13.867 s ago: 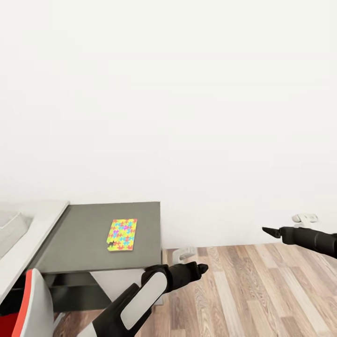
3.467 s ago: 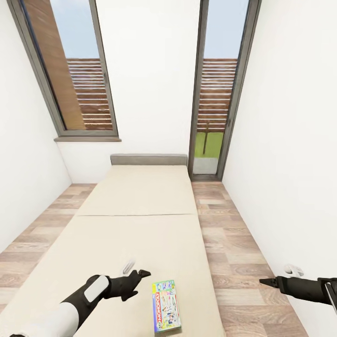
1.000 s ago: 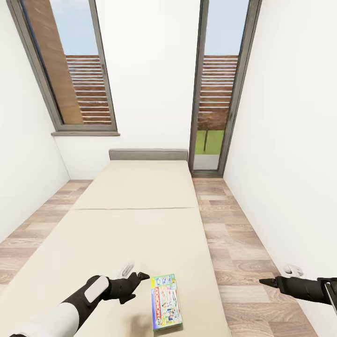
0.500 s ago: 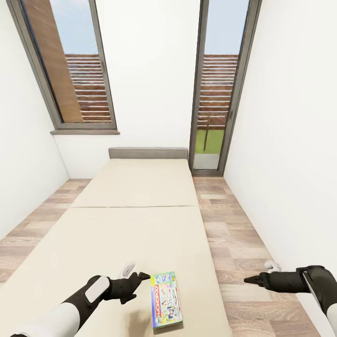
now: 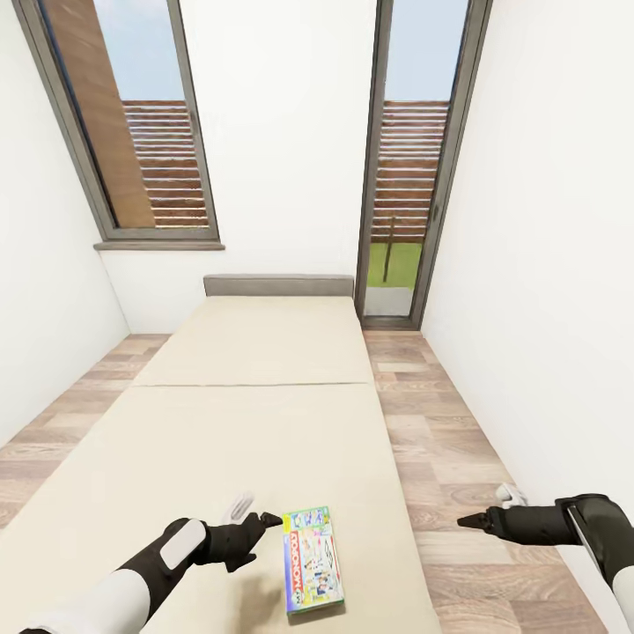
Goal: Put all the toys in the child's room - the three board games (two on the bed and one on the table), the two jigsaw puzzles on the table, and the tennis ball on the table - inside the toy box on the table in the child's room.
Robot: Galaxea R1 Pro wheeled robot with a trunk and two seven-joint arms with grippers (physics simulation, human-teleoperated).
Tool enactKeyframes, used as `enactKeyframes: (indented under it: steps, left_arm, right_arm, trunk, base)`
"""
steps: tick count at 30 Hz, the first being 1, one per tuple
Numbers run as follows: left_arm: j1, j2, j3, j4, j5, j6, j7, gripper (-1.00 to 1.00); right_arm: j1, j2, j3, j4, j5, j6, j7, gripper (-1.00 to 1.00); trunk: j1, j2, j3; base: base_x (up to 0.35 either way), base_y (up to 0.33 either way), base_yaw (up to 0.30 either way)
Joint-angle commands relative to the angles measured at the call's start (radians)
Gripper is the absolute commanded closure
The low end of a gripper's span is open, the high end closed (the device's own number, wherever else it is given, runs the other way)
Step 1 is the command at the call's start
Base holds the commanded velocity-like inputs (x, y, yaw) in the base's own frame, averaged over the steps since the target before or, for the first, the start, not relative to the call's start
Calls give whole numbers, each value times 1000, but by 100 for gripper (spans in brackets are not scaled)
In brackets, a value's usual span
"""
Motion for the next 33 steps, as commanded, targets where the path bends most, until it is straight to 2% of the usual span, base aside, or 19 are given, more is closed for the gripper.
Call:
enactKeyframes:
  steps: [1, 15, 17, 21, 23, 33]
  left_arm:
    - [-1, 1, -4, 0, -1, 1, -4, -100]
    - [-1, -3, -4, -1, -5, 0, -4, -100]
    - [0, -3, -5, -2, -6, -11, -7, -100]
    - [18, 0, -12, -3, -6, -98, -19, -100]
    - [24, 2, -13, -3, -5, -113, -23, -100]
    - [23, 6, -7, -3, 2, -120, -23, -100]
  right_arm:
    - [-1, 1, -7, -1, 10, 7, 8, -100]
    - [2, 3, -5, -42, 11, 7, 8, -100]
    - [3, 3, -5, -47, 11, 7, 8, -100]
    - [3, 3, -5, -51, 11, 7, 8, -100]
    - [3, 3, -5, -51, 11, 7, 8, -100]
    - [5, 3, -6, -52, 10, 8, 9, -100]
  trunk:
    - [4, -8, -4]
    - [58, -106, -48]
    - [58, -106, -48]
    - [58, -106, -48]
    - [58, -106, -48]
    - [58, -106, -48]
  base:
    - [0, 0, 0]
    - [0, 0, 0]
    - [0, 0, 0]
    - [0, 0, 0]
    - [-24, 0, 0]
    - [-95, 0, 0]
